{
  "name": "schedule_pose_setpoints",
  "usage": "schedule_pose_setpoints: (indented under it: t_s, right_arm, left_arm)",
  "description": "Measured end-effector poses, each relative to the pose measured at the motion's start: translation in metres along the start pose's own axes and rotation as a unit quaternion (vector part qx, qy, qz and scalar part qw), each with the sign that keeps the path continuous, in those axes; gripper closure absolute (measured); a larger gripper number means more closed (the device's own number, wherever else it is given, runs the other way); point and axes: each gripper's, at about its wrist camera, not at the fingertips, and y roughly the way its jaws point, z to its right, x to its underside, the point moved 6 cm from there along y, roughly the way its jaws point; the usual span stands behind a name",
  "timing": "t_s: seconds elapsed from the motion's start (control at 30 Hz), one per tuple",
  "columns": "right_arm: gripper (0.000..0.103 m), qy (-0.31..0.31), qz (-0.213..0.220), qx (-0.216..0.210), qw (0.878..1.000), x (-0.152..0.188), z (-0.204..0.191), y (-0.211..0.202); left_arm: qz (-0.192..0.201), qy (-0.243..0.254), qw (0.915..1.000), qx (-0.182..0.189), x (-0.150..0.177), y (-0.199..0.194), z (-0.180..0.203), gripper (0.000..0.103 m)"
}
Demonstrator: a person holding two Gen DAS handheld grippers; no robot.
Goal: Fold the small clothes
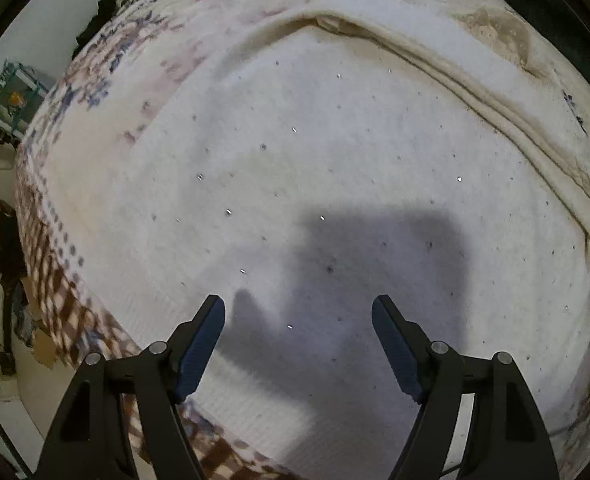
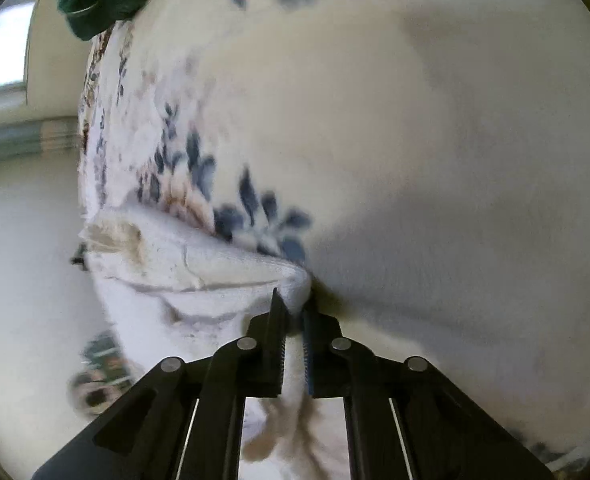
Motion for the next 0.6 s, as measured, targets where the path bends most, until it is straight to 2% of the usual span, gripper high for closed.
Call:
schedule_pose_setpoints:
  t_s: [0.07, 0.1, 0.13, 0.23, 0.27, 0.3, 0.33, 0.4, 0.53, 0.6]
  right_arm:
    - [0.098, 0.0, 0.035, 0.02, 0.999, -0.021, 0.001, -0.019]
    - [0.098, -0.005, 0.034, 0.023, 0.999, -0.033, -0.001, -0.018]
    - [0.098, -0.014, 0.027, 0.035, 0.999, -0.038, -0.004, -0.012]
    - [0.096, -0.051, -0.042, 0.078, 0.995, -0.036, -0.013, 0.016]
    - [0.095, -0.052, -0.051, 0.087, 0.994, -0.036, -0.014, 0.017]
    - [0.087, -0.052, -0.059, 0.079, 0.994, -0.033, -0.017, 0.013]
    - [0.084, -0.052, -0.068, 0.062, 0.994, -0.028, -0.019, 0.005]
    - [0.062, -0.062, -0.076, 0.061, 0.993, -0.014, -0.019, -0.013]
    - [0.061, -0.093, -0.096, 0.066, 0.989, 0.03, 0.006, -0.062]
    - [0.061, -0.088, -0.109, 0.07, 0.988, 0.049, 0.022, -0.081]
  left_arm:
    - [-0.002, 0.003, 1.0, 0.005, 0.003, 0.003, 0.004, 0.029]
    - [-0.001, 0.006, 1.0, 0.006, 0.004, 0.004, 0.007, 0.029]
    - [-0.001, 0.008, 0.9999, 0.006, 0.004, 0.005, 0.008, 0.029]
    - [-0.008, 0.009, 0.9999, 0.011, 0.006, 0.006, 0.012, 0.029]
    - [-0.008, 0.01, 0.9998, 0.017, 0.007, 0.003, 0.013, 0.029]
    - [-0.006, 0.018, 0.9996, 0.02, 0.009, -0.004, 0.017, 0.029]
    - [-0.004, 0.027, 0.9994, 0.023, 0.009, -0.011, 0.021, 0.029]
    - [0.002, 0.054, 0.998, 0.033, 0.016, -0.029, 0.034, 0.029]
    - [-0.005, 0.128, 0.9887, 0.079, 0.054, -0.062, 0.079, 0.029]
    - [-0.03, 0.177, 0.9772, 0.113, 0.088, -0.068, 0.115, 0.029]
